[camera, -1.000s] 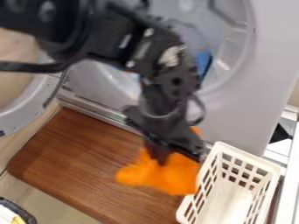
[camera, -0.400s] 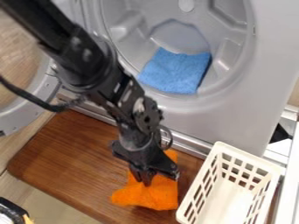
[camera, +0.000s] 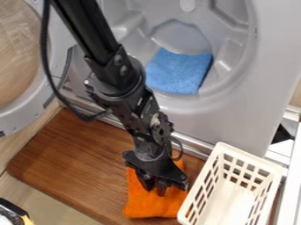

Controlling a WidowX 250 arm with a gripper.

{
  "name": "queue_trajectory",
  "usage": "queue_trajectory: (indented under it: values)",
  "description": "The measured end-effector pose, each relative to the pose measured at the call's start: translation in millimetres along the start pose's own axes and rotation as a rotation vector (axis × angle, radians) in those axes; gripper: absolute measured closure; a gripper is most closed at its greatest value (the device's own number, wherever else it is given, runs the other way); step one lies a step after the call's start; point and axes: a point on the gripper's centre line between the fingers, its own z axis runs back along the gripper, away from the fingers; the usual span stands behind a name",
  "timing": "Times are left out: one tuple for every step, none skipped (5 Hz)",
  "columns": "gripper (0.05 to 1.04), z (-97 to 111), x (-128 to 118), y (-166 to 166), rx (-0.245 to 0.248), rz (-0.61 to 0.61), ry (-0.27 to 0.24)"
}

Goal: Take out the orange cloth from the white basket and put it on the middle of the table

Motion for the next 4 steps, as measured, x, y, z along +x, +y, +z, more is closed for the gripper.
queue_trajectory:
  values:
    - [0.290, 2, 3, -9, -0.004, -0.023, 0.023]
    - [0.078, 14, 11, -15, -0.007, -0.042, 0.021]
    - [0.077, 41, 19, -18, 0.024, -0.071, 0.038]
    - [0.083, 69, 28, -17, 0.057, -0.119, 0.145]
